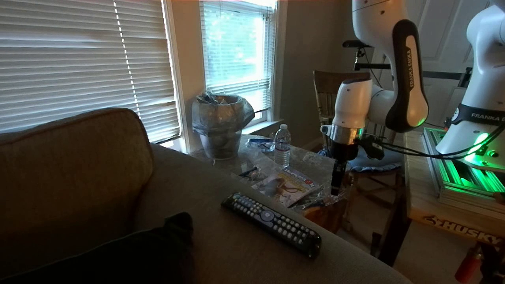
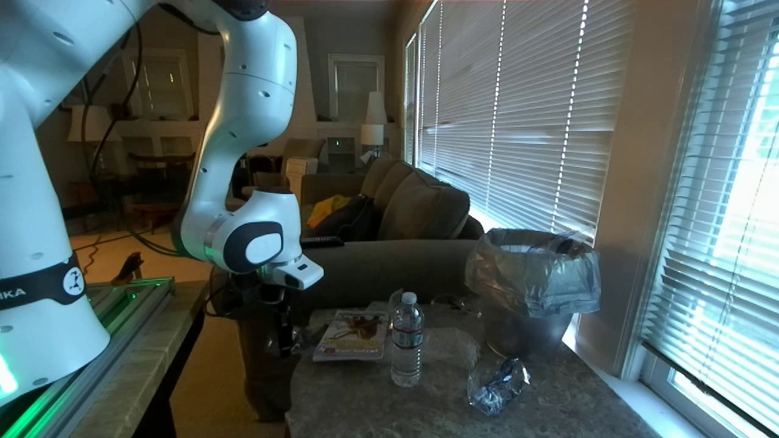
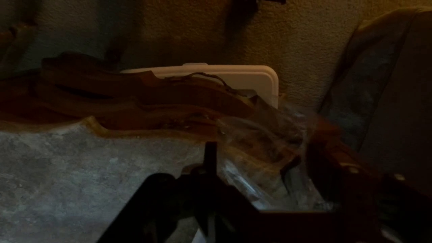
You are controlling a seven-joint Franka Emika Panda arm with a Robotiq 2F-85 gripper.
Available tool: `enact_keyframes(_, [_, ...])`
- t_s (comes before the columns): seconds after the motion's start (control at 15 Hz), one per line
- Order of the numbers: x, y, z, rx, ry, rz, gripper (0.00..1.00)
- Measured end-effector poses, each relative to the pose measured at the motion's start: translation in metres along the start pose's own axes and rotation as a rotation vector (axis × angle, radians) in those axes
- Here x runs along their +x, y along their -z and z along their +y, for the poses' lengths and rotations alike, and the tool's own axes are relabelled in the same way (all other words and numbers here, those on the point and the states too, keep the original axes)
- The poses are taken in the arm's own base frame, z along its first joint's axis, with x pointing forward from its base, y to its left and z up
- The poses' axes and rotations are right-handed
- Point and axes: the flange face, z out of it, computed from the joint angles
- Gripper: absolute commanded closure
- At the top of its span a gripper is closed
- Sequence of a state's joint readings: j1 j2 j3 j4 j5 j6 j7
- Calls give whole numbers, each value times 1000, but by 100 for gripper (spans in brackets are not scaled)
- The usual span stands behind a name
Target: Place the wrapper inside the trash can
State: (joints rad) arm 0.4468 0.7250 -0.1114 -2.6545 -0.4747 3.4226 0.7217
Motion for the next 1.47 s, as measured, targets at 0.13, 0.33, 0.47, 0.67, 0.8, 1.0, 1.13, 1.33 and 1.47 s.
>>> enact_keyframes(0.13, [-1, -3, -2, -4, 11, -2, 77])
enact_keyframes(0.33, [-3, -5, -5, -3, 22, -2, 97])
enact_keyframes(0.47, [-4, -5, -7, 0, 28, 1, 100])
enact_keyframes(0.67, [-4, -4, -9, 5, 36, 10, 100])
enact_keyframes(0.8, [-4, -4, -9, 1, 42, 15, 100])
enact_keyframes(1.0, [-4, -3, -9, -14, 56, 20, 100])
enact_keyframes(1.13, [-6, 0, -8, -32, 58, 15, 100])
enact_keyframes(1.33, [-14, 11, -4, -77, 92, -27, 100])
enact_keyframes(1.47, [-18, 22, -3, -101, 126, -68, 100])
